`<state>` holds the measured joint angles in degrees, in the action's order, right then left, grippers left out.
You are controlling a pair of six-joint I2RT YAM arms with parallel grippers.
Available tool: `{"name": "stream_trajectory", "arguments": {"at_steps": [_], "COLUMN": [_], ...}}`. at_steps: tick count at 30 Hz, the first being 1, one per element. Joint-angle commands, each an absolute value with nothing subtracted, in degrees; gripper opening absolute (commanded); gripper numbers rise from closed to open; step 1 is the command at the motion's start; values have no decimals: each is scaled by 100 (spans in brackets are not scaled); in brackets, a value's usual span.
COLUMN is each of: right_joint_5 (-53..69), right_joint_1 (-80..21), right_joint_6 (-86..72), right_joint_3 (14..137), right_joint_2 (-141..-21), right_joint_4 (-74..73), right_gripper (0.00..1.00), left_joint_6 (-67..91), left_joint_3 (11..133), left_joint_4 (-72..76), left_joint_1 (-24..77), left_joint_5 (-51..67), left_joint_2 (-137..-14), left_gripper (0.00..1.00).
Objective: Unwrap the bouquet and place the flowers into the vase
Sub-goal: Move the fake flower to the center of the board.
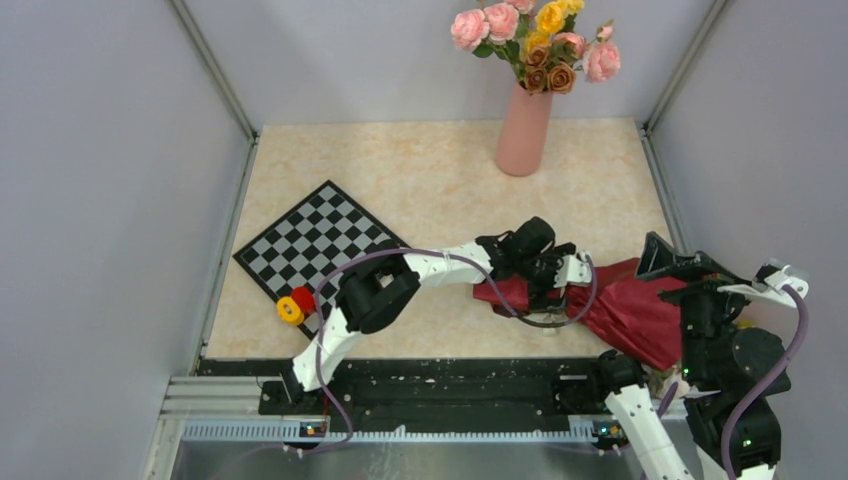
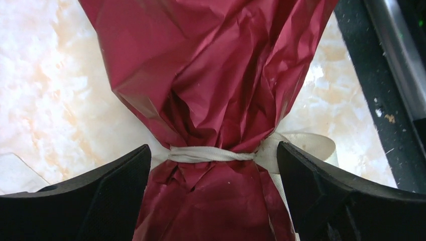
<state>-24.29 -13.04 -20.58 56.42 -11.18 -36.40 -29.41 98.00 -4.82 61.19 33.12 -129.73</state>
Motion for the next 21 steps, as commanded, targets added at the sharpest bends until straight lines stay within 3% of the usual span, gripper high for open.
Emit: {"name": "stream_trajectory", "arguments": {"at_steps": [1,11,15,21], "right_joint_5": [-2365,-2235,-2191,-2149], "right_joint_1": [-1362,-1354,-1361,-1355], "right_joint_6": [-2084,-2208,-2235,-2273], "right_joint_3": [5827,5779,5745,5692], "right_joint_2": [-1079,-1075,-1078,-1099], "right_joint_4": [-3674,-3688,-3681,-3643], "right_gripper": [99,98,98,98], "left_joint_6": [-3302,-3092,-2507,-1455], "left_joint_3": [10097,10103,9115,7588], "left_joint_4": [-948,-1353,-377,1060], "left_joint_1": [6124,6122,6117,6120], "left_joint_5": [3199,2682,2082,1222], "left_joint_2": [-13070,-13129,-12643,-11813], "left_gripper": [99,58,51,48]}}
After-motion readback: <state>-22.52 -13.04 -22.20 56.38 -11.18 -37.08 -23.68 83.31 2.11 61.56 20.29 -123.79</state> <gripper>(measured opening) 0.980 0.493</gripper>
